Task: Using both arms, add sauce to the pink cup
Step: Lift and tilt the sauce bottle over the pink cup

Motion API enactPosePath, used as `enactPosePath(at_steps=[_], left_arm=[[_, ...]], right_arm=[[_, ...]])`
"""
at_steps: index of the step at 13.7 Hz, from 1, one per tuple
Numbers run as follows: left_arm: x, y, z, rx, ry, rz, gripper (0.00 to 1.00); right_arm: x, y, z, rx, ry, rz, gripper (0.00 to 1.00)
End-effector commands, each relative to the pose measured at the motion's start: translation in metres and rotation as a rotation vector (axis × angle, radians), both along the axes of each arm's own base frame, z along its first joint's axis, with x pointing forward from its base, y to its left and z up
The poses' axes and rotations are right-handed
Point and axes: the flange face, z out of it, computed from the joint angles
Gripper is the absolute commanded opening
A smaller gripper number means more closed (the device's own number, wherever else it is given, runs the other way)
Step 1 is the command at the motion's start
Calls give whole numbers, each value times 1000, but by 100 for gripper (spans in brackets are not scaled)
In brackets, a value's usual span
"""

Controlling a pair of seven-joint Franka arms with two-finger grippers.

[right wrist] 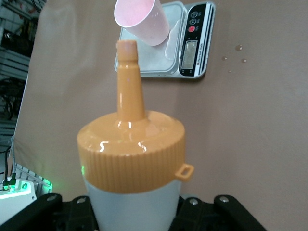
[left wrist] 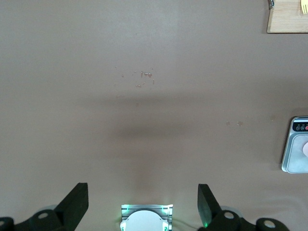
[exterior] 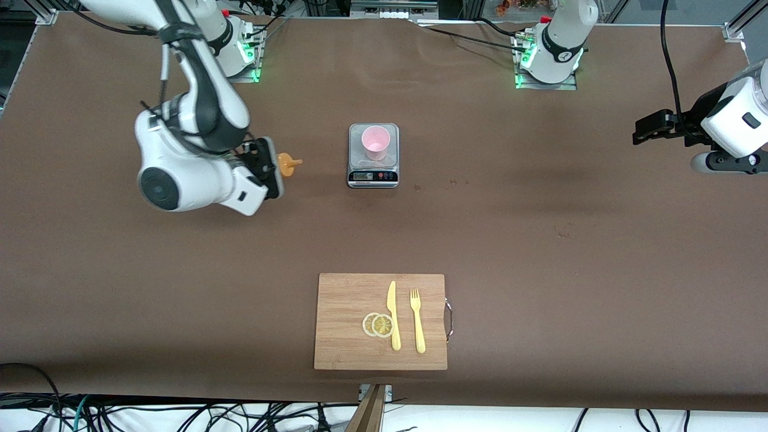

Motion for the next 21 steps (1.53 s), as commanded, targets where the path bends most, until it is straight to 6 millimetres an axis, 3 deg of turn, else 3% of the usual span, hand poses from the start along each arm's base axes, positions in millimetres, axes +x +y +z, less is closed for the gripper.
enactPosePath(at_steps=[1,7,12,14,21], left_arm=[[3,3,1,-3,-3,-19,100],[3,3,1,-3,-3,-19,100],[3,2,1,-4,-2,-19,100],[3,2,1,-4,-2,-19,100],[3,-4,0,-5,-1,-30,100]], right_arm=[[-17,31,9,-121,-32,18,0],[-74,122,-10,-360,-107,52,0],[-112,178,-30,-517,-212,56,0],[-124,191,-40,-564,-246,67,0],[-125,218,-44,-613,-342,79,0]])
